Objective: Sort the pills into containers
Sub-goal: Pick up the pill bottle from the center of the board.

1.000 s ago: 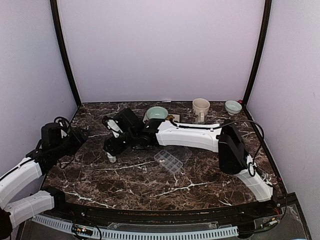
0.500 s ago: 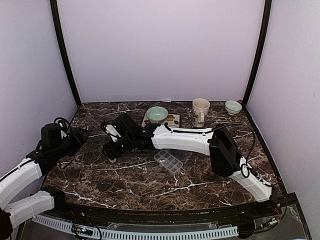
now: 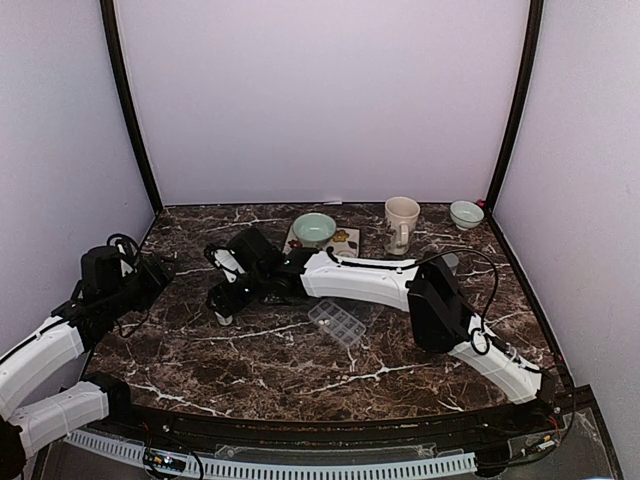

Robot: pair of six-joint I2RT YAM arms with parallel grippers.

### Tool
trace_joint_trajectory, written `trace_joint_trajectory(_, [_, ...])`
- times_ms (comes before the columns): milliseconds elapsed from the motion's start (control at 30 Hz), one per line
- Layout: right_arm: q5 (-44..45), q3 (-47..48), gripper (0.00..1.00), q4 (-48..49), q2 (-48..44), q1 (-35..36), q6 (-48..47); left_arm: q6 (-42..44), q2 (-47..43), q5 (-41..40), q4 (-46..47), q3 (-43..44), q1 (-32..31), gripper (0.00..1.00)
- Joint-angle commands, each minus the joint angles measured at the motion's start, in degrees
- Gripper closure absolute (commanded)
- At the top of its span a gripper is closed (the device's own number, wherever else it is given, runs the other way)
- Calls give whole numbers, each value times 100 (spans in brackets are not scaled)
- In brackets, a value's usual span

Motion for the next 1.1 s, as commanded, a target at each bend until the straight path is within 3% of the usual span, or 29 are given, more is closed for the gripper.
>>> trace_joint_trajectory(0, [-181,275,26,50,148,-55,42,-27,-10,51,161,-39,65,22])
trace_joint_trajectory(1067, [-323,386,38,-178,311,24,-61,-58,69,209,328,-136,195,22])
